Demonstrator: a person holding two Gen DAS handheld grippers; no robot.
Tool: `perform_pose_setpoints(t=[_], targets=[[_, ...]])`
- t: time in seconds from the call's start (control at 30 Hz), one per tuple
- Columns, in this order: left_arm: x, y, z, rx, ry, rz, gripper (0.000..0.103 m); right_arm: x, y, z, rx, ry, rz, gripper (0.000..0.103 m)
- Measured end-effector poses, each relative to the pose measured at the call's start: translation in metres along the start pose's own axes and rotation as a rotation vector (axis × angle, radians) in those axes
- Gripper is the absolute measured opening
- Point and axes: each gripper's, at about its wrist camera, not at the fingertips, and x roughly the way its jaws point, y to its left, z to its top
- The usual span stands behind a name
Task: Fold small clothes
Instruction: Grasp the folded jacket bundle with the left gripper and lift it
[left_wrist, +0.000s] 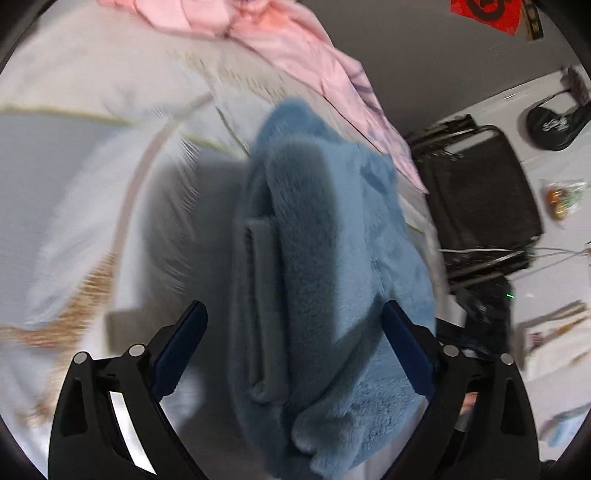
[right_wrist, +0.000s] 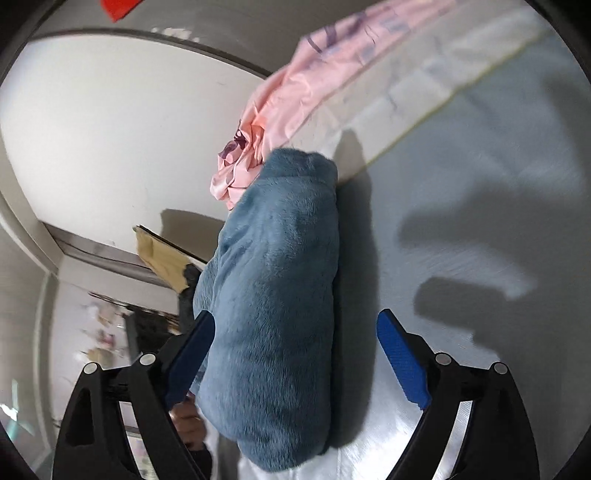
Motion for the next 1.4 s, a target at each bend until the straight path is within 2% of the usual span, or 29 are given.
perform_pose_setpoints(t=[0.07, 0.13, 0.17, 0.27, 0.37, 0.4, 0.43, 0.5, 0.53, 0.7, 0.93, 1.17, 1.4], targets=[[0.014, 0.001, -0.001, -0.013, 0.018, -0.046, 0.096, 0.016, 0.002, 0.0, 0.0, 0.02, 0.0, 0.092], [0.019, -0.003, 0.0, 0.0, 0.008, -0.053, 0.098, 0.028, 0.016, -0.001, -0.055, 0.025, -0.011, 0.095], [0.021, -0.007, 0.001, 0.008, 0.004, -0.043, 0.098, 0.04, 0.022, -0.002, -0.064, 0.059, 0.007, 0.095], [0.031, -0.015, 0.002, 0.023, 0.03, -0.06, 0.097, 0.063, 0.043, -0.007, -0.152, 0.074, -0.067, 0.097], [0.037, -0.025, -0.004, 0.05, 0.015, -0.028, 0.08, 0.081, 0.059, -0.017, -0.233, 0.065, -0.164, 0.093], [0.039, -0.029, -0.006, 0.061, 0.01, -0.014, 0.072, 0.084, 0.064, -0.021, -0.256, 0.054, -0.191, 0.082], [0.04, -0.031, -0.007, 0.062, 0.003, -0.002, 0.069, 0.087, 0.066, -0.023, -0.263, 0.055, -0.206, 0.081], [0.038, -0.036, -0.008, 0.065, -0.017, 0.004, 0.062, 0.084, 0.068, -0.027, -0.26, 0.035, -0.198, 0.068], [0.034, -0.042, -0.009, 0.07, -0.028, 0.008, 0.057, 0.081, 0.069, -0.027, -0.259, 0.032, -0.189, 0.066], [0.013, -0.078, -0.018, 0.132, -0.069, 0.038, 0.054, 0.055, 0.094, -0.036, -0.297, 0.002, -0.17, 0.061], [-0.035, -0.131, -0.049, 0.201, -0.128, 0.007, 0.054, -0.017, 0.135, -0.059, -0.381, -0.066, -0.141, 0.061], [-0.082, -0.182, -0.103, 0.272, -0.191, -0.003, 0.054, -0.093, 0.172, -0.105, -0.447, -0.131, -0.114, 0.061], [-0.115, -0.219, -0.174, 0.314, -0.253, 0.03, 0.054, -0.149, 0.189, -0.155, -0.504, -0.15, -0.077, 0.061]])
